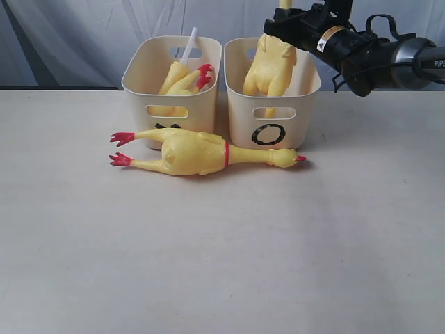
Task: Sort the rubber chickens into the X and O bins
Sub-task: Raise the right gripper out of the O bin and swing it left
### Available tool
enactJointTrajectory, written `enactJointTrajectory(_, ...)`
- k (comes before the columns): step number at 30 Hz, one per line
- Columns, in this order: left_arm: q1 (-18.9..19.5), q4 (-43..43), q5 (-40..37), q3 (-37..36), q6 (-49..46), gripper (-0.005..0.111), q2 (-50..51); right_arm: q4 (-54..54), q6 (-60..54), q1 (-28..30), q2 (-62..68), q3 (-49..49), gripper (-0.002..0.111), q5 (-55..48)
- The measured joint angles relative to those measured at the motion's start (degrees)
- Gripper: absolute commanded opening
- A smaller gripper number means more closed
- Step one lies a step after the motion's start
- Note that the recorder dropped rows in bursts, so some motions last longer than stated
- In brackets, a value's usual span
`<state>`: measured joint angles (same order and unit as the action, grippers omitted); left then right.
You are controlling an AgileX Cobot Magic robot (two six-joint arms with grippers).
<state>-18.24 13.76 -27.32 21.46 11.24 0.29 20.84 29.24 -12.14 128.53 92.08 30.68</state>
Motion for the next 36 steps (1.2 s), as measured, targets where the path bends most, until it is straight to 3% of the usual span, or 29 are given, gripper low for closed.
enactJointTrajectory(27, 0.00, 0.00, 0.00, 0.00, 0.00, 0.000, 0.00, 0.85, 0.02, 0.00, -0.11, 0.00, 0.041, -0.24)
enactJointTrajectory(32, 0.00, 0.00, 0.00, 0.00, 0.00, 0.000, 0.00, 7.44, 3.26, 0.00, -2.91, 0.00, 0.041, -2.34)
enactJointTrajectory(36, 0.00, 0.00, 0.00, 0.00, 0.00, 0.000, 0.00, 20.41, 10.77, 0.00, -7.05, 0.00, 0.041, -2.44)
